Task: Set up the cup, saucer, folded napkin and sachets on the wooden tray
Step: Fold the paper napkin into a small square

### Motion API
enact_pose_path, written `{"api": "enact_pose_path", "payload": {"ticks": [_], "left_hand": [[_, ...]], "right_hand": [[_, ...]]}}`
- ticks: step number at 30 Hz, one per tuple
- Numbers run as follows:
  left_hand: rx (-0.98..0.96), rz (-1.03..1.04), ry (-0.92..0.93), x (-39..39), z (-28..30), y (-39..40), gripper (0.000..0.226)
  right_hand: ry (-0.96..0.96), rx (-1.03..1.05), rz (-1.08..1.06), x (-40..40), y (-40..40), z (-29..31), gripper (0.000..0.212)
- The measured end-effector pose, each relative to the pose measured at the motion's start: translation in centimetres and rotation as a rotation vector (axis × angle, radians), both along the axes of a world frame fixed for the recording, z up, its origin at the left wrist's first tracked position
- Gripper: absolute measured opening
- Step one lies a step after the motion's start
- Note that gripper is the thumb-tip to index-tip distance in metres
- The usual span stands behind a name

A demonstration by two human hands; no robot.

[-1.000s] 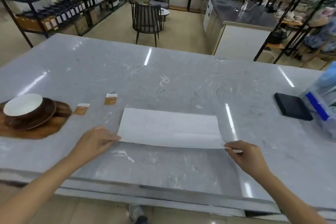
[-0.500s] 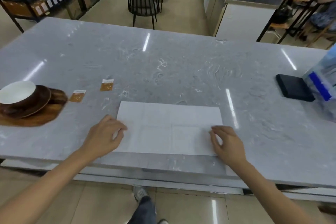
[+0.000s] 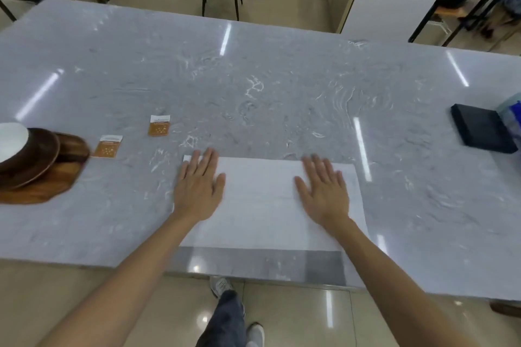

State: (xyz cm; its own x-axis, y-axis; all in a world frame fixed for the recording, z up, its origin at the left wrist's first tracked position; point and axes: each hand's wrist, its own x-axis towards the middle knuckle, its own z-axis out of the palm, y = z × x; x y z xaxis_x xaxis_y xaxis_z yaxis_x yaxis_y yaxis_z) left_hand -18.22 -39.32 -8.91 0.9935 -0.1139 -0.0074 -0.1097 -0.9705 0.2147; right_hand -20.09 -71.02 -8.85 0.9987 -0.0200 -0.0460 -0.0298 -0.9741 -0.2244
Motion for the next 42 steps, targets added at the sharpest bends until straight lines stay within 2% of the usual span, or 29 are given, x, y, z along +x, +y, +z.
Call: {"api": "enact_pose_path", "payload": {"ticks": [2, 4, 12, 15, 23, 26, 30, 34, 37, 39, 42], "left_hand": [[0.002, 0.015, 0.001, 0.2, -0.1, 1.8, 0.069], [-0.004, 0.013, -0.004, 0.3, -0.1, 2.3, 0.07], [0.002, 0.01, 0.022, 0.2, 0.6, 2.0, 0.073], [-0.002, -0.002, 0.044, 0.0, 0.9, 2.0, 0.068], [0.002, 0.054, 0.058, -2.0, 0.6, 3.0, 0.066], [-0.004, 0.069, 0.041, -2.7, 0.5, 3.4, 0.065], [-0.012, 0.061, 0.046, -2.9, 0.6, 3.6, 0.063], [0.011, 0.06, 0.071, -3.0, 0.5, 4.1, 0.061], [0.01, 0.055, 0.082, -3.1, 0.5, 4.3, 0.062], [0.01, 0.05, 0.087, -3.1, 0.5, 4.4, 0.062], [-0.022, 0.051, 0.059, -3.3, 0.7, 4.6, 0.063]], "right_hand": [[0.024, -0.001, -0.152, -0.3, -5.8, 0.5, 0.065], [0.039, -0.021, -0.202, -0.3, -8.1, 0.7, 0.061], [0.049, -0.018, -0.192, -0.2, -7.7, 1.1, 0.058], [-0.015, -0.065, -0.245, -1.0, -6.9, 1.5, 0.058], [-0.024, -0.03, -0.345, -9.8, -3.5, 1.3, 0.061], [-0.08, -0.055, -0.3, -12.2, -3.4, 1.9, 0.053], [-0.179, -0.132, -0.013, -13.5, -3.4, 2.7, 0.04], [-0.1, -0.017, 0.035, -13.9, -4.3, 3.3, 0.028], [-0.185, 0.067, 0.092, -14.9, -4.9, 2.8, 0.026], [-0.277, 0.024, 0.15, -15.8, -5.2, 2.4, 0.017], [-0.314, -0.039, 0.191, -16.2, -6.0, 1.8, 0.027]]}}
